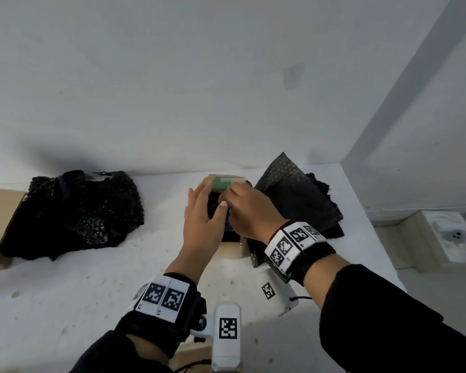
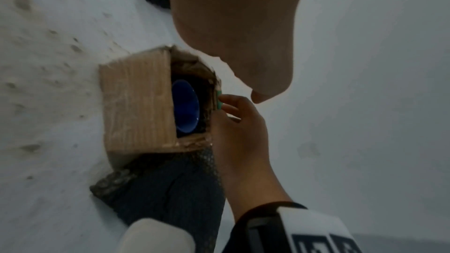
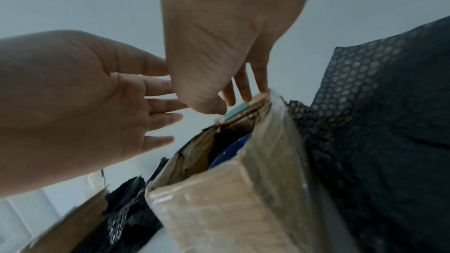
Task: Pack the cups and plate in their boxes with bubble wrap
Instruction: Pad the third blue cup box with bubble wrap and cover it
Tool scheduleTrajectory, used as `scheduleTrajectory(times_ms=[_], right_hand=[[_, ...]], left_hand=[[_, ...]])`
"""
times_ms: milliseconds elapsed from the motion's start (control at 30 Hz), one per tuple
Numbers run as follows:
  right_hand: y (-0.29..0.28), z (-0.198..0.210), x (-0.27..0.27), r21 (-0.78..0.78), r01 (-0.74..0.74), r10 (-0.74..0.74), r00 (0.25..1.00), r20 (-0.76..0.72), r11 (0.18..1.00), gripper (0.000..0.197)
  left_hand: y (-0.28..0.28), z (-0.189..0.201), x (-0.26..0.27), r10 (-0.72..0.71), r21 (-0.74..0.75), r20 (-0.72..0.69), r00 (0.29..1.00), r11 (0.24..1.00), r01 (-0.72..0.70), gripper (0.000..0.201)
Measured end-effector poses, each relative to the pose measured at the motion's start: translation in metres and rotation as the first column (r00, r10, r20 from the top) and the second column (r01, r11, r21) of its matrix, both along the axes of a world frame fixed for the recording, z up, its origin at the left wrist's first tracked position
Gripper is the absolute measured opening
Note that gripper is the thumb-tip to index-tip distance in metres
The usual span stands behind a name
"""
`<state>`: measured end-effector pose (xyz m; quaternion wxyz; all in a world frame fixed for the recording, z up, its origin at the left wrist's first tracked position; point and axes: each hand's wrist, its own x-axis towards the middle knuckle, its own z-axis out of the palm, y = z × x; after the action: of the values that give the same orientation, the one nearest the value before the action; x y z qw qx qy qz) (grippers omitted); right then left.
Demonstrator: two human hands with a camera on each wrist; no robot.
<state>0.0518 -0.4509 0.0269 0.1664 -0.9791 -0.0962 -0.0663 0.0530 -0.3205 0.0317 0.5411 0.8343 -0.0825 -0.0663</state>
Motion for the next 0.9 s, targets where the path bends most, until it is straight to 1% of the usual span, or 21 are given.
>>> scheduleTrajectory(times_ms=[67, 100, 167, 233, 300, 400, 467, 533, 600, 733, 767, 833, 900], right_hand=[[-0.025, 0.000, -0.012, 0.060, 0.087, -0.094, 0.988, 0.126, 0.994, 0.022], [-0.039, -0.002, -0.018, 0.085, 0.147, -0.158, 0.976, 0.151, 0.985, 0.023], [-0.070, -0.008, -0.030, 0.091, 0.269, -0.281, 0.947, 0.154, 0.959, 0.031], [-0.098, -0.017, -0.041, 0.051, 0.388, -0.392, 0.913, 0.115, 0.920, 0.041], [-0.121, -0.027, -0.053, -0.013, 0.485, -0.485, 0.874, 0.032, 0.874, 0.051], [-0.145, -0.041, -0.068, -0.074, 0.578, -0.583, 0.807, -0.095, 0.813, 0.067], [-0.153, -0.050, -0.075, -0.088, 0.625, -0.631, 0.759, -0.162, 0.775, 0.076], [-0.157, -0.059, -0.079, -0.063, 0.660, -0.658, 0.726, -0.201, 0.748, 0.078], [-0.157, -0.066, -0.081, 0.014, 0.672, -0.655, 0.727, -0.204, 0.741, 0.067], [-0.152, -0.073, -0.082, 0.258, 0.617, -0.591, 0.787, -0.180, 0.743, 0.019], [-0.149, -0.071, -0.082, 0.314, 0.596, -0.565, 0.802, -0.193, 0.739, 0.011], [-0.142, -0.066, -0.081, 0.410, 0.561, -0.500, 0.828, -0.255, 0.719, 0.009], [-0.136, -0.059, -0.078, 0.502, 0.550, -0.437, 0.835, -0.333, 0.668, 0.009]], left_hand=[[-0.017, 0.004, -0.005, -0.057, 0.116, 0.148, 0.987, 0.993, 0.040, 0.049], [-0.027, 0.006, -0.009, -0.102, 0.141, 0.199, 0.975, 0.987, 0.074, 0.049], [-0.048, 0.004, -0.016, -0.209, 0.179, 0.261, 0.943, 0.970, 0.165, 0.049], [-0.070, -0.002, -0.022, -0.306, 0.213, 0.279, 0.910, 0.944, 0.252, 0.052], [-0.091, -0.011, -0.028, -0.382, 0.257, 0.241, 0.892, 0.912, 0.321, 0.055], [-0.112, -0.032, -0.031, -0.482, 0.359, 0.120, 0.868, 0.836, 0.414, 0.062], [-0.120, -0.046, -0.032, -0.515, 0.460, 0.017, 0.857, 0.765, 0.451, 0.066], [-0.124, -0.059, -0.032, -0.525, 0.523, -0.075, 0.848, 0.703, 0.482, 0.068], [-0.126, -0.067, -0.032, -0.521, 0.527, -0.145, 0.841, 0.679, 0.511, 0.071], [-0.128, -0.073, -0.036, -0.496, 0.509, -0.197, 0.846, 0.685, 0.521, 0.088], [-0.129, -0.073, -0.036, -0.483, 0.513, -0.203, 0.852, 0.689, 0.512, 0.093], [-0.129, -0.073, -0.037, -0.459, 0.534, -0.201, 0.865, 0.689, 0.490, 0.100], [-0.130, -0.074, -0.037, -0.440, 0.565, -0.174, 0.881, 0.688, 0.455, 0.099]])
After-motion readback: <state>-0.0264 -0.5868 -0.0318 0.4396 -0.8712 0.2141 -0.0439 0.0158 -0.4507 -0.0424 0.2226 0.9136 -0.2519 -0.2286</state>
